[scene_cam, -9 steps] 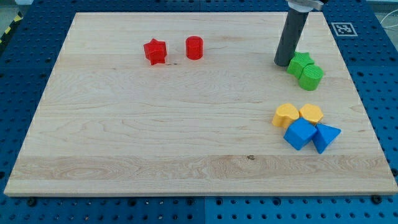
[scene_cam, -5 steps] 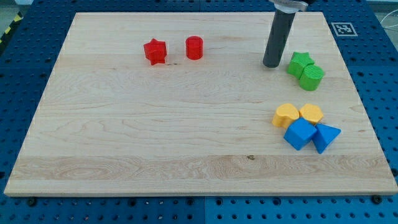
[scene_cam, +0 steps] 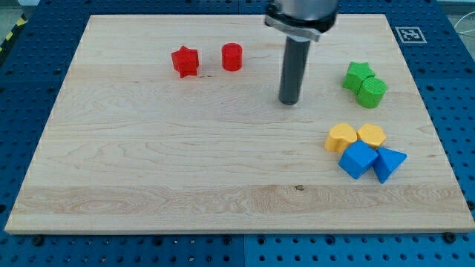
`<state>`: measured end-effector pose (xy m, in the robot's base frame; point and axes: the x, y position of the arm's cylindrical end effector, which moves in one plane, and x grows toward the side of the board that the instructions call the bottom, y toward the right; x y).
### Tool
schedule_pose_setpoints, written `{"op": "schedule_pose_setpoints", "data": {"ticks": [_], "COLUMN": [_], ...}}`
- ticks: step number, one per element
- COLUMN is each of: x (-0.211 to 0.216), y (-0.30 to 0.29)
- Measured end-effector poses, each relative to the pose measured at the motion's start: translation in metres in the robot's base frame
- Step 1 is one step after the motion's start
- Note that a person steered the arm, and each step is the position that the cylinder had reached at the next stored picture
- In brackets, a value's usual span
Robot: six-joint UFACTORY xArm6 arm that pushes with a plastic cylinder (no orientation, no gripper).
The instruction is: Move your arm to the bottom right
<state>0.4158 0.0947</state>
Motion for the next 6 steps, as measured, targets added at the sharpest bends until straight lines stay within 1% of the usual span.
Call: {"op": "schedule_pose_setpoints", "data": {"ticks": [1, 2, 4, 5, 6], "x": [0.0, 0.011, 0.065, 0.1, 0.145], "y": [0.044, 0.091, 0.173, 0.198, 0.195]}}
